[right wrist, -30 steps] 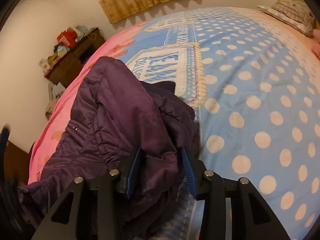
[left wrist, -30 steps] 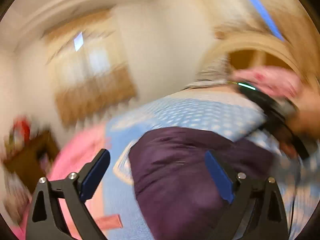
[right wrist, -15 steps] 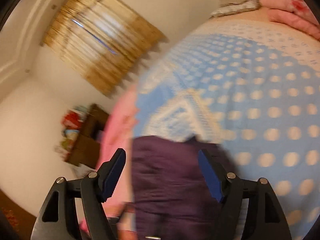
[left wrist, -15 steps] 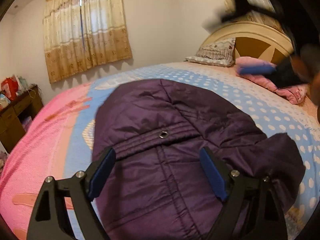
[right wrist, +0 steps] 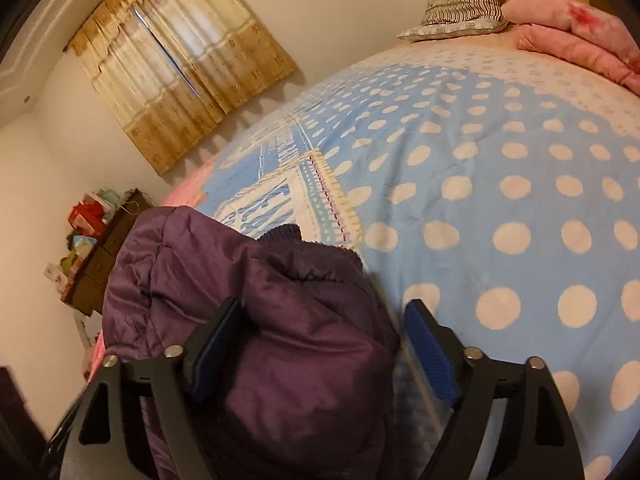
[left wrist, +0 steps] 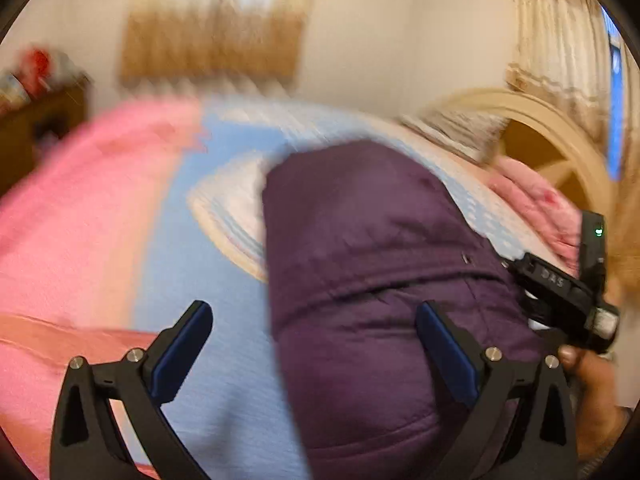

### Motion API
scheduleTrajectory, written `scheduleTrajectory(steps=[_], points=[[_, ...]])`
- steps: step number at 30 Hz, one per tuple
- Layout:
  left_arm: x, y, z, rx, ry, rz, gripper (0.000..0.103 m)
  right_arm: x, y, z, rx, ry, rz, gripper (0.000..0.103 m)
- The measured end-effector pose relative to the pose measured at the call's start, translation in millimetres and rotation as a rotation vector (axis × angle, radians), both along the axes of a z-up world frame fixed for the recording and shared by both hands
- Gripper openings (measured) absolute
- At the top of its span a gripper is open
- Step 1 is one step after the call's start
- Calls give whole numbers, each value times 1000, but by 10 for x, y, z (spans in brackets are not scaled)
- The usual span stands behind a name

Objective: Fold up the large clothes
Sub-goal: 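Grasp the folded purple jacket bundle with both tools, then lift the purple bundle off the blue bedspread with both tools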

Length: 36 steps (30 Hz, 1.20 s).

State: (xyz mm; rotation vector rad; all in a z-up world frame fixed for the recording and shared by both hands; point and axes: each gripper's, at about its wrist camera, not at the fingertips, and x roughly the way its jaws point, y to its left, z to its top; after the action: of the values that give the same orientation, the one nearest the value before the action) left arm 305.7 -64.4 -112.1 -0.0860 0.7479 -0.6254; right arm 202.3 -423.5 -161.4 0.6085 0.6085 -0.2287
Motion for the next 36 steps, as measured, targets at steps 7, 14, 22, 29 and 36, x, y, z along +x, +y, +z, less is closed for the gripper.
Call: scheduleTrajectory(steps=[7, 14, 22, 29, 36], points=[[308, -73, -319, -99, 236, -81, 103, 247, -55, -241, 30, 91, 114, 93], [57, -167, -292, 25, 96, -73, 103, 369, -19, -384, 17, 129, 131, 94], [106, -219, -340, 29, 74, -41, 103, 442, -29, -470, -1, 132, 124, 94], [122, -237, -385, 16, 71, -38, 103, 391, -19, -462, 15, 124, 140, 95], [184, -215, -425, -17, 89, -49, 103, 433, -57, -491, 24, 108, 152, 95]])
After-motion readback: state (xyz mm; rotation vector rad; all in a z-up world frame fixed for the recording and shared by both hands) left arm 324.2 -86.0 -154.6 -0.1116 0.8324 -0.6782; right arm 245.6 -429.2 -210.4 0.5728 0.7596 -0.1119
